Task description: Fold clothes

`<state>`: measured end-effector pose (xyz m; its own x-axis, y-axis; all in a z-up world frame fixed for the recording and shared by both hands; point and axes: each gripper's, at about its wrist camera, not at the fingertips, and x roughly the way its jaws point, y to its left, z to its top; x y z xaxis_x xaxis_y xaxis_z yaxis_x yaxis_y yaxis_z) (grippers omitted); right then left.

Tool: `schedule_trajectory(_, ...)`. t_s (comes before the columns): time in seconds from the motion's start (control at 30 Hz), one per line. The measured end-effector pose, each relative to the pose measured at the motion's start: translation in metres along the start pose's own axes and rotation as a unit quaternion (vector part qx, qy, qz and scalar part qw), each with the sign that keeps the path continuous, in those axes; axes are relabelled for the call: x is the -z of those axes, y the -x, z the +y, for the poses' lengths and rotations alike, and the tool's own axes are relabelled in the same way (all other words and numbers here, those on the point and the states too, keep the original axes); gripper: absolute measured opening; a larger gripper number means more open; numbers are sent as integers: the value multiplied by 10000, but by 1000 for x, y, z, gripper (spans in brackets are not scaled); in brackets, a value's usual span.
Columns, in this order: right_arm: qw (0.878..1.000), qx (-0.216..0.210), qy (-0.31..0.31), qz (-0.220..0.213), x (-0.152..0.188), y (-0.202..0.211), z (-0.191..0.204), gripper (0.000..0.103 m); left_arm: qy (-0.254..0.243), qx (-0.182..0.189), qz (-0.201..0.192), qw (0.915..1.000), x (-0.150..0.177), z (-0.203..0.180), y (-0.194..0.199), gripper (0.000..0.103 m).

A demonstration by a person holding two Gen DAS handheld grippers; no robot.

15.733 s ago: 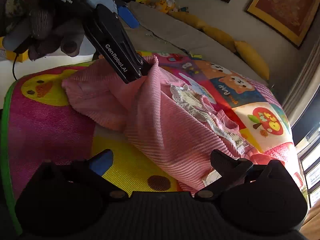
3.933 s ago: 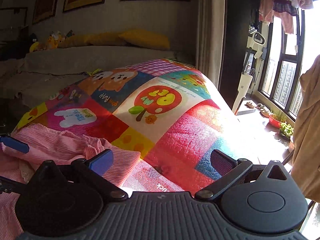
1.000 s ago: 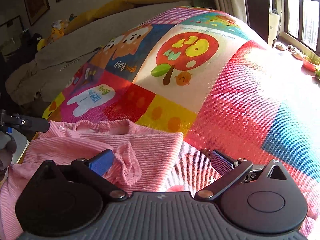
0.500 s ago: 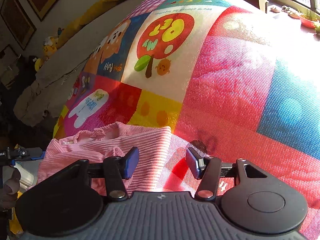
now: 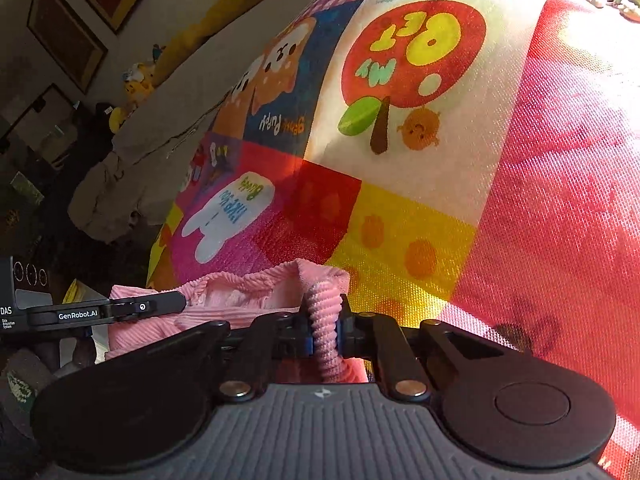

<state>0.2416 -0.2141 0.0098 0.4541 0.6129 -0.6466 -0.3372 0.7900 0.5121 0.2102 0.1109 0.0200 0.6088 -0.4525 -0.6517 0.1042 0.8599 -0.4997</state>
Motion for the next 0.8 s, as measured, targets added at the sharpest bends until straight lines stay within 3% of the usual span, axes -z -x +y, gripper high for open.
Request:
schedule_trajectory(0.2,9971,-443,349,-517,27,91,39,8,-691,693,-563,9936,24,-32,86,11)
schedule_trajectory(0.3,9951,-522,597,-597,56,127,56,8,-942,765,-607,9908,55,-43,125,11)
schedule_trajectory(0.43,9916,-123,1224,-411,114,154,73,9,-1082,651,-407,9912,105,-41,152,13)
schedule_trajectory(0.47,9892,56,1435,-299,130,155,77,10,-1083,618,-352,9916,113,-39,155,20)
schedule_trajectory(0.5,9851,307,1687,-151,148,154,80,12,-989,662,-305,9924,122,-33,158,38)
schedule_trajectory(0.53,9807,515,1887,-19,163,153,81,24,-896,706,-259,9931,131,-28,162,48)
schedule_trajectory(0.57,9765,642,2054,132,175,152,81,44,-795,752,-214,9938,139,-23,166,64)
schedule_trajectory(0.6,9726,725,2196,248,187,154,80,56,-613,823,-207,9945,144,-15,172,77)
schedule_trajectory(0.63,9701,765,2282,301,197,161,77,71,-485,878,-243,9947,146,-9,178,81)
schedule_trajectory(0.7,9715,707,2242,312,202,173,72,74,-183,989,-313,9944,146,2,186,95)
schedule_trajectory(0.8,9846,412,1700,13,186,190,60,86,322,1156,-345,9922,141,16,189,95)
